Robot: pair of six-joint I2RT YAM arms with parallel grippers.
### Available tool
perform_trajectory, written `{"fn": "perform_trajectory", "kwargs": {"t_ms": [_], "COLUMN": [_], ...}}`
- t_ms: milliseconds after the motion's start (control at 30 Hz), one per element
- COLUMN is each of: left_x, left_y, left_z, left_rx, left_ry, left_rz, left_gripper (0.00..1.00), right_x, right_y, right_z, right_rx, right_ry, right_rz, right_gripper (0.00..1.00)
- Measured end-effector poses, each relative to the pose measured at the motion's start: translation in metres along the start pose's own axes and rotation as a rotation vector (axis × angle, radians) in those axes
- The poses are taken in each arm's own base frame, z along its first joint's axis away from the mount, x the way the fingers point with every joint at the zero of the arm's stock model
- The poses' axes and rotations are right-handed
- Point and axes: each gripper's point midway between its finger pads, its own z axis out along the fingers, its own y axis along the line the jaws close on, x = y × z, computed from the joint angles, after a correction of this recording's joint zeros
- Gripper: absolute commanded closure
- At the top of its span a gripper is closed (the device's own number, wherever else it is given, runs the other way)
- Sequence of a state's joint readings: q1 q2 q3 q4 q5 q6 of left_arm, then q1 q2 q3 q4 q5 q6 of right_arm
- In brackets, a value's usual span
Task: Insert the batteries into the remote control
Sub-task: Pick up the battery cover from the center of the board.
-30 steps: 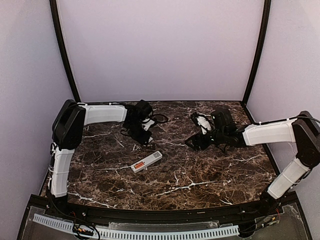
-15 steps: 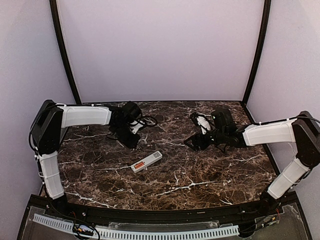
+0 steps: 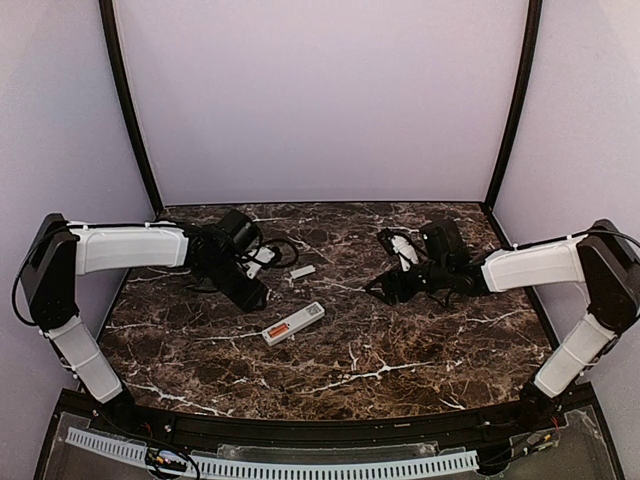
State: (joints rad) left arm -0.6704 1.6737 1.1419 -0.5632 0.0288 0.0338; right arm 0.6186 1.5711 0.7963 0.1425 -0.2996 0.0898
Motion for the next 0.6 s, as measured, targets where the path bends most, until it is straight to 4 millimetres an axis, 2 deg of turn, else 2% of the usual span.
{"fn": "perform_trajectory", "kwargs": {"t_ms": [133,200,400,600], "left_x": [-0.02,-0.039,-0.096,-0.133], "left_y": [-0.002,-0.002,-0.006,0.006], "left_z": [0.004,0.01,0.04,0.069], "left_rx": [0.015,0.031,0.074,0.1], "left_ry": [-0.045,-0.082,-0.136,-0.145], "left_rz": [-0.014,-0.014,0.04,0.085], "left_gripper": [0.28,0.25,0.22,0.22], "right_x": [0.003,0.003,0.005,0.005], "right_y": [-0.001,-0.001,0.0,0.0], "right_z": [0.004,0.005,0.007,0.007], "right_rx": [-0.003,-0.006,-0.014,-0.016], "right_ry": [0.012,0.013,0.019,0.02], "right_rz": [0.006,0.007,0.009,0.008], "right_gripper": [0.26,0.26,0.25,0.25]}}
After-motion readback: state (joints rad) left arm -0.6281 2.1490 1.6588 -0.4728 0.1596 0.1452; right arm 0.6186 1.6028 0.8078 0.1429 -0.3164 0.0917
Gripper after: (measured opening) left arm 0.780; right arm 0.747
